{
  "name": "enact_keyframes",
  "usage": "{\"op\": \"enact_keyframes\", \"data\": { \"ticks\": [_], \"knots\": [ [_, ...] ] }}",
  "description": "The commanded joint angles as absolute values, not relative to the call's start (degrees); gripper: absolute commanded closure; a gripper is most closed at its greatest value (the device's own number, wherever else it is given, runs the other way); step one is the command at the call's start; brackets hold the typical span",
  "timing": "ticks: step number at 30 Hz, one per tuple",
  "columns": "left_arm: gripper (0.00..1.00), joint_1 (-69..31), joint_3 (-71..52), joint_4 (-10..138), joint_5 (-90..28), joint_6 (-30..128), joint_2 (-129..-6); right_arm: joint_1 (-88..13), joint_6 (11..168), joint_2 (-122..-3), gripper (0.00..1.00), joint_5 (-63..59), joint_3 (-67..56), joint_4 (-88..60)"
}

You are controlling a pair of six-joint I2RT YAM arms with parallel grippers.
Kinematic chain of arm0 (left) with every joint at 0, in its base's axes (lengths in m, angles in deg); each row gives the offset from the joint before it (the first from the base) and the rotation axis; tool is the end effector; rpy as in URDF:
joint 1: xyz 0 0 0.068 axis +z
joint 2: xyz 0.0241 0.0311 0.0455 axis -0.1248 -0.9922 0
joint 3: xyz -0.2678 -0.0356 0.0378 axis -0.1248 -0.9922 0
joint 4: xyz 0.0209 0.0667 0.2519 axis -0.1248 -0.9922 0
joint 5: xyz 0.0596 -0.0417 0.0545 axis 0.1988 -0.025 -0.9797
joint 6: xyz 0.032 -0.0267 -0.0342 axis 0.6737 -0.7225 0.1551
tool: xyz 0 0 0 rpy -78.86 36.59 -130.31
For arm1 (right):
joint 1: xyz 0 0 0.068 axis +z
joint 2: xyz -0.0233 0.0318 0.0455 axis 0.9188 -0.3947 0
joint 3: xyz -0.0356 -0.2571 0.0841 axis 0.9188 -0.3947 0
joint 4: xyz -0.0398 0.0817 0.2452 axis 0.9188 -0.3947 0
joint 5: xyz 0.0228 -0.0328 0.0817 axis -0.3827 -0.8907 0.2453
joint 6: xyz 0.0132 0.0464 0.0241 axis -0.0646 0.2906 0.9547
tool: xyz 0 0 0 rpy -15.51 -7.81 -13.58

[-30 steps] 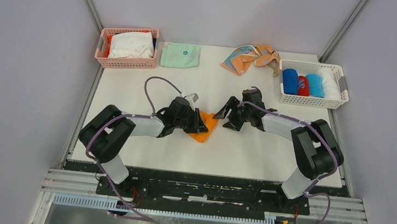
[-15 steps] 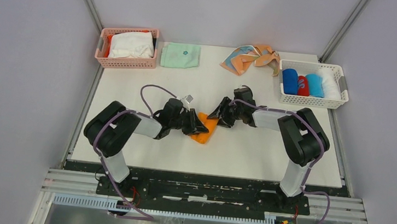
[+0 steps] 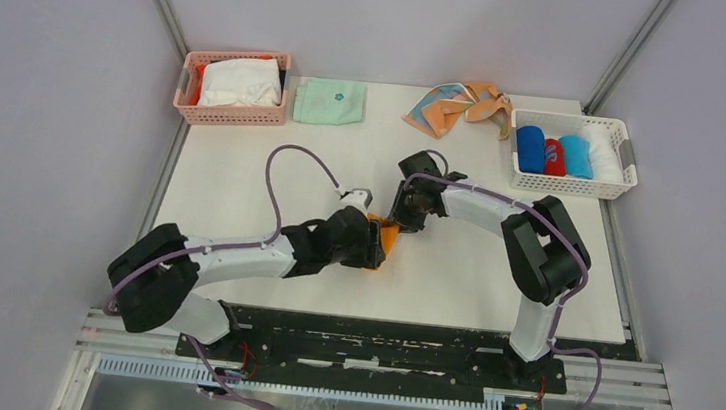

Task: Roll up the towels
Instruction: Roll the towel at the center of the board.

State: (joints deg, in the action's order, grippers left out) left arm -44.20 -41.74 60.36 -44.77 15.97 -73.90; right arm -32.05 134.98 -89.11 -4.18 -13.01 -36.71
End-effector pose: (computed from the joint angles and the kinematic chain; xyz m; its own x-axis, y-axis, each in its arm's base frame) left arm 0.1803 -0.2202 0.1792 -0.8216 -0.0853 -0.5636 0.2243 0.8606 -0.4572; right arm 0.3080 0.2178 0.1580 -0.9261 0.3165 -0.2053 0.2106 0.8853 0.4146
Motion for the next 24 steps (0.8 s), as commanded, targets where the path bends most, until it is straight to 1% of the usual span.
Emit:
{"op": "enact_keyframes", "data": {
  "ticks": [1,2,5,11,17,24],
  "knots": [
    [0.35,-54.0,-37.0,51.2,-71.0,23.4,-70.4,-31.5,134.1,-91.0,0.67,-13.1,-10.6,-47.6],
    [0.35,-56.2,-35.8,50.5,-75.4,24.4,-70.9,-31.4,134.2,-91.1,0.67,-13.4,-10.2,-48.3],
    [0.34,-61.3,-31.2,48.2,-83.7,27.9,-75.4,-31.3,134.4,-91.5,0.67,-13.7,-9.6,-49.5],
    [0.34,-68.6,-21.4,45.5,-94.1,32.9,-88.1,-31.3,134.7,-91.7,0.67,-13.5,-9.3,-50.2],
    [0.34,-70.9,-15.0,44.4,-101.9,36.9,-99.7,-31.3,134.6,-91.6,0.67,-12.9,-9.3,-50.2],
    [0.35,-70.8,-12.4,41.1,-106.3,36.3,-108.6,-31.2,134.4,-91.3,0.67,-11.8,-10.1,-49.4]
  ]
}}
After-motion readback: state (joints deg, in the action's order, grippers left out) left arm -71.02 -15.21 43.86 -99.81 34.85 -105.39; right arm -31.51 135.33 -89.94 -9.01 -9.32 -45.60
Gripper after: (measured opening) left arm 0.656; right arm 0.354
